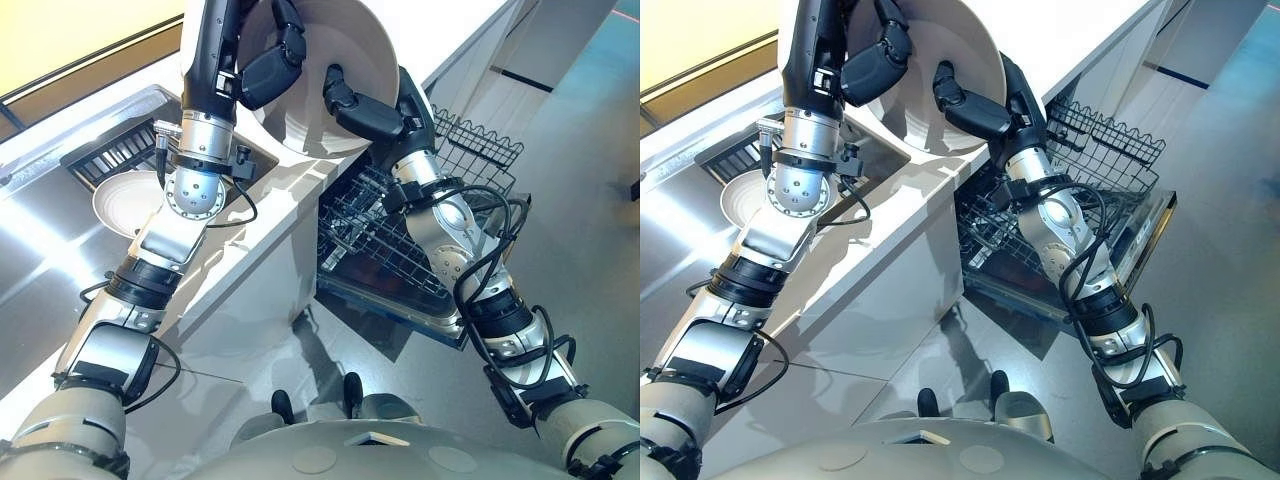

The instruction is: Pick up plates and place into dishwasher.

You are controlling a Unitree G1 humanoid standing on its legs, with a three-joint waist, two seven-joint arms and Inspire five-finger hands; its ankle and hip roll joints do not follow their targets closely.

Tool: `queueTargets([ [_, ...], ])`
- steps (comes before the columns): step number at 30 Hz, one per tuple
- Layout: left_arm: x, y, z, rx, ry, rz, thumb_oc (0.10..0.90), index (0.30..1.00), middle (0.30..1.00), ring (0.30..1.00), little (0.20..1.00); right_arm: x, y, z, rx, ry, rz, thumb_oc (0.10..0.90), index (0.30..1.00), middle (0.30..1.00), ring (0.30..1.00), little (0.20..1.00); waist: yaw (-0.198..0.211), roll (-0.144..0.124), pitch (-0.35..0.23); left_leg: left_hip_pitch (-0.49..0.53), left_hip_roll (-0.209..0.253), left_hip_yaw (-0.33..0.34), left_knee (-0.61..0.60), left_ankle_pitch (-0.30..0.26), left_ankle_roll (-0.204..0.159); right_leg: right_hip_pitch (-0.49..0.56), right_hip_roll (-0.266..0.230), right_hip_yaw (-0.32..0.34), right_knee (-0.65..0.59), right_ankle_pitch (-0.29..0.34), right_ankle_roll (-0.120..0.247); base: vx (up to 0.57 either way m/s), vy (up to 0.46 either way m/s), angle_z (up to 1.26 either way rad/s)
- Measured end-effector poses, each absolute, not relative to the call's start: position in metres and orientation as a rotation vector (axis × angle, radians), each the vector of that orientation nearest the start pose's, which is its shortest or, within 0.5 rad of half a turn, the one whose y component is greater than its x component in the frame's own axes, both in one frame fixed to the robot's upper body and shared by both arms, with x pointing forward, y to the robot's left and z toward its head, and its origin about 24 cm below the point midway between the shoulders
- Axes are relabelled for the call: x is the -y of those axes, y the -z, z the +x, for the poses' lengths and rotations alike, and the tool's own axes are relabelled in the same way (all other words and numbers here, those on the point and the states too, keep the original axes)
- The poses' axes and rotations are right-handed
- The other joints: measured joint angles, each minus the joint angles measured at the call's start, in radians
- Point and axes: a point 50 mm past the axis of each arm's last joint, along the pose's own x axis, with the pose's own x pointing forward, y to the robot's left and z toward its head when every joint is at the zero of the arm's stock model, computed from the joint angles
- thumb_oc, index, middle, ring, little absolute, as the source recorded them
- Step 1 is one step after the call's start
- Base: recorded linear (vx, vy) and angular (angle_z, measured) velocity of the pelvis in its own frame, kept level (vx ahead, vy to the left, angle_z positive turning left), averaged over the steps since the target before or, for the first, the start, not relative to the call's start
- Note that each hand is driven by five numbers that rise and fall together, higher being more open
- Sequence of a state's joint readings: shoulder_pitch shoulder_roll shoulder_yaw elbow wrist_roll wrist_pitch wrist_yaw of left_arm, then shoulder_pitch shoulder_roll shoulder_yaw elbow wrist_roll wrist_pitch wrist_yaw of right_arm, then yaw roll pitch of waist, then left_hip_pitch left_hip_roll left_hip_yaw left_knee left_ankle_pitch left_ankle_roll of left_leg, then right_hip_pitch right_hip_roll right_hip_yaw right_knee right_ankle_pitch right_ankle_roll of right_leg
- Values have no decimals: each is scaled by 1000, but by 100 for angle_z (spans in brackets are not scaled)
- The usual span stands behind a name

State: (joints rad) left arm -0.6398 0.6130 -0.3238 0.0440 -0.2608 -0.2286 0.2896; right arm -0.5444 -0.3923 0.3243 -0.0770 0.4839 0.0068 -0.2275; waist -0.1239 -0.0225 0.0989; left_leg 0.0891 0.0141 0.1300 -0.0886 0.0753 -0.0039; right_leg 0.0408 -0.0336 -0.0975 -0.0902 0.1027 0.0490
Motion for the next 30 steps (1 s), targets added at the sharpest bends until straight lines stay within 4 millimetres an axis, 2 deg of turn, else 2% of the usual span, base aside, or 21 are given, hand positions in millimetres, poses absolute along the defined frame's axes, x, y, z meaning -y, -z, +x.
queueTargets([
  [3,-174,-232,323,671,75,351,800,900,900,900,900,134,-204,320,548,-133,-225,100,300,300,300,200,-3,0,0,0,0,0,0,0,0,0,-1,0,0,0,0,35,-22,-1],
  [8,-219,-241,329,603,-66,400,800,900,900,900,900,198,-208,336,539,165,-301,100,300,300,300,200,1,1,1,-2,1,-8,0,0,0,1,-1,-6,0,-1,-2,60,-37,5],
  [11,-259,-250,329,542,-176,449,800,900,900,900,900,258,-191,339,410,367,-326,100,300,300,300,200,4,4,2,-11,-1,-24,0,1,0,2,-4,-24,0,-8,-12,95,-41,18],
  [13,-274,-253,327,521,-228,442,800,900,900,900,900,284,-177,334,337,447,-322,100,300,300,300,200,13,4,3,-13,-2,-32,0,2,-1,2,-3,-24,0,-11,-18,117,-42,10],
  [15,-295,-254,323,492,-290,456,800,900,900,900,900,307,-155,328,234,518,-318,100,300,300,300,200,16,6,4,-12,-1,-41,0,2,-2,7,-2,-27,0,-15,-24,154,-55,12],
  [17,-307,-249,322,455,-311,462,800,900,900,900,900,327,-133,319,133,585,-311,100,300,300,300,200,16,12,7,-8,-2,-56,0,2,-2,18,-3,-27,0,-18,-26,152,-66,22],
  [19,-318,-241,321,403,-315,488,800,900,900,900,900,344,-112,310,34,640,-306,100,300,300,300,200,21,18,10,-5,-2,-63,0,2,-2,26,-4,-28,0,-22,-26,137,-75,19],
  [22,-334,-230,319,325,-342,508,800,900,900,900,900,360,-95,301,-57,680,-327,100,300,300,300,200,29,35,21,-3,-3,-84,0,3,-4,37,-4,-38,0,-29,-29,137,-78,15],
  [26,-344,-231,317,299,-359,530,800,900,900,900,900,375,-93,291,-98,701,-365,100,300,300,300,200,44,52,36,-11,-1,-113,0,7,-15,43,-1,-55,0,-34,-33,122,-81,23],
  [30,-346,-230,315,290,-358,526,800,900,900,900,900,392,-91,276,-105,732,-423,100,300,300,300,200,61,67,56,-18,-1,-176,0,14,-26,69,3,-79,3,-53,-37,75,-76,45],
])
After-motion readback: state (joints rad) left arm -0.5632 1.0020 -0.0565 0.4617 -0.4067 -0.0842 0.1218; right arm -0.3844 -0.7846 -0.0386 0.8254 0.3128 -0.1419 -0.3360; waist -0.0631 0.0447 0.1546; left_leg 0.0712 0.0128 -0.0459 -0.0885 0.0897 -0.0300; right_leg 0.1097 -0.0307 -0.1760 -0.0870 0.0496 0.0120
